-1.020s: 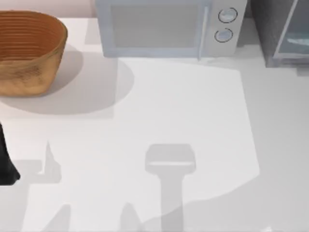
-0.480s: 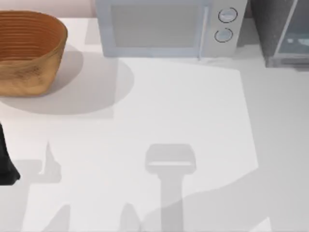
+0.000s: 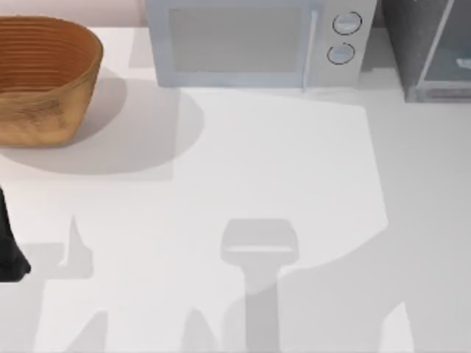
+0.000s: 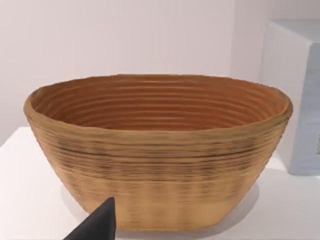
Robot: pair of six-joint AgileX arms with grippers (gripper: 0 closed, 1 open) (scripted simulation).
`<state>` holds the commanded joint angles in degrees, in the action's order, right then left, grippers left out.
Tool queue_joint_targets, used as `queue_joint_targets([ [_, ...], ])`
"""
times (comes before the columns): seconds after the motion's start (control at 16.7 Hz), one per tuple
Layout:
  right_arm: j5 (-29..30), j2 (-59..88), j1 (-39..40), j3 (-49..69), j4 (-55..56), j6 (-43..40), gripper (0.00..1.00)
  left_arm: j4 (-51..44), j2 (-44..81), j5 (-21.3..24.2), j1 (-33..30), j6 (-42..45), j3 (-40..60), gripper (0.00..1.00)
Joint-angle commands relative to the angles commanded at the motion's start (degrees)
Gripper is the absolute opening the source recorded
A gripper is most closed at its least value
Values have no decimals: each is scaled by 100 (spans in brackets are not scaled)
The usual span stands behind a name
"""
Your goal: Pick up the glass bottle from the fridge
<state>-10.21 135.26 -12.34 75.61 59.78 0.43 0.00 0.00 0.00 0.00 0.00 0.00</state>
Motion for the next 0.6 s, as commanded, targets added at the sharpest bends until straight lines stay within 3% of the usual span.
queue_joint_targets([
  [0.12,0,0,0,0,0,0,100,0,0,0,0,0,0,100],
  [0.6,0,0,0,0,0,0,40,0,0,0,0,0,0,100],
])
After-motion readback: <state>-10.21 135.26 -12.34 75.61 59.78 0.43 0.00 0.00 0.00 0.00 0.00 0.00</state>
